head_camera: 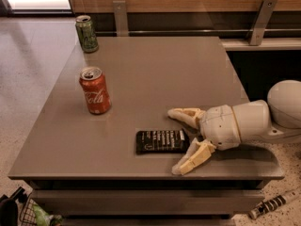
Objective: Move rxbar chocolate near green can
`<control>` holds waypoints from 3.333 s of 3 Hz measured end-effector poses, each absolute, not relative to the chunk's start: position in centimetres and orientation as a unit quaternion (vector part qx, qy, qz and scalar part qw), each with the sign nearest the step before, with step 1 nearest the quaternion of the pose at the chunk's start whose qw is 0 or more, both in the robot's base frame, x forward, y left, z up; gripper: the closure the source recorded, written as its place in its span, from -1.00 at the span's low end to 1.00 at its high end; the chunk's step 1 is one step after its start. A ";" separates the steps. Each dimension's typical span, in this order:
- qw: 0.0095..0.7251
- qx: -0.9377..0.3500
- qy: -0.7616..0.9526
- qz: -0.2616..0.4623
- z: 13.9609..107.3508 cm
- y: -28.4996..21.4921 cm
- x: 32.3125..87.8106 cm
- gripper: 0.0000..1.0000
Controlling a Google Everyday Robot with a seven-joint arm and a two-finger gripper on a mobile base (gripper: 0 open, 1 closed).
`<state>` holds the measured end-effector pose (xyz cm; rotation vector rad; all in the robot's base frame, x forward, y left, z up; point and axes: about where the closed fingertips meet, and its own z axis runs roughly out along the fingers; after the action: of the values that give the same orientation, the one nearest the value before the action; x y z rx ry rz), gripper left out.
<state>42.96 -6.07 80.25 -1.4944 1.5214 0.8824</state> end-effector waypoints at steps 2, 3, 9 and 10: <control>0.405 -0.592 0.603 0.350 81.0 -6.1 43.0 0.84; 0.404 -0.593 0.602 0.350 81.0 -5.9 42.9 1.00; 0.419 -0.520 0.694 0.268 93.3 -8.1 62.6 1.00; 0.430 -0.500 0.713 0.237 93.8 -6.5 67.2 1.00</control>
Offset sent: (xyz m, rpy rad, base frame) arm 0.0000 0.0000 0.0044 0.0000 0.0000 0.0001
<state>67.20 -6.53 93.78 -1.2470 1.7792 0.5910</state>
